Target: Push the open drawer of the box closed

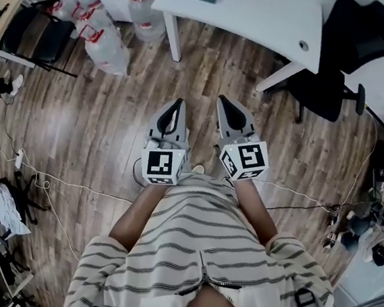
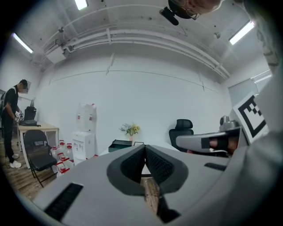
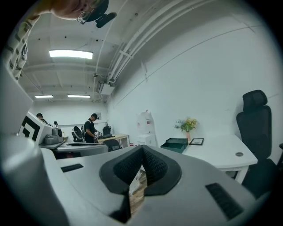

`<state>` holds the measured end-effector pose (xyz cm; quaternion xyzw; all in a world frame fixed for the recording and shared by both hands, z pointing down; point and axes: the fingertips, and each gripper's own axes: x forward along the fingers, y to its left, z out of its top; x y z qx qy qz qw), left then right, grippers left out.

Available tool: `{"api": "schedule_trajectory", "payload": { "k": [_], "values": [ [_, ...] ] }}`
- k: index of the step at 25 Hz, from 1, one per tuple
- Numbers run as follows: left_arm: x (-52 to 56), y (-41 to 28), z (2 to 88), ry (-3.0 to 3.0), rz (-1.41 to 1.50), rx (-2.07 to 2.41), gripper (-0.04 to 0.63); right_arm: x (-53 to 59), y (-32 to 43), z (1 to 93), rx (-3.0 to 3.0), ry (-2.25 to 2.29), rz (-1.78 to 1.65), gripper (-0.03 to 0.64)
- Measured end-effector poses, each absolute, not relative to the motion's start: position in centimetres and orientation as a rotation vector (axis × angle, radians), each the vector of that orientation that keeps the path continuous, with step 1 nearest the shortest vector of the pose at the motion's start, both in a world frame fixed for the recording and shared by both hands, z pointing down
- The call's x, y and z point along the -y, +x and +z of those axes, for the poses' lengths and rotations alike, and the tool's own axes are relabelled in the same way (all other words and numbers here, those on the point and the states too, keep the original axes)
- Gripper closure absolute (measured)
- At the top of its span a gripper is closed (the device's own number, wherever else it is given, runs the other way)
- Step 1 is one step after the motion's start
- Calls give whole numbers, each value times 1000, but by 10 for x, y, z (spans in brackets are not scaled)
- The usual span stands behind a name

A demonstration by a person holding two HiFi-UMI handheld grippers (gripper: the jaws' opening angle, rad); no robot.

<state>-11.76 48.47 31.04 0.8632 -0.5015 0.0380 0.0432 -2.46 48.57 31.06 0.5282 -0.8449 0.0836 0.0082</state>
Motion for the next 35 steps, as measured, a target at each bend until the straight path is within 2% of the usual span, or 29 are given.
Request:
{"api": "schedule_trajectory", "payload": {
  "k": [20, 35],
  "values": [
    [-121, -109, 288, 2710, 163, 1380, 594, -130, -16, 282, 2504, 1799, 271, 607],
    [5, -77, 323, 2671, 260, 1343, 594, 2, 31, 308, 2428, 1828, 396, 607]
  ]
}}
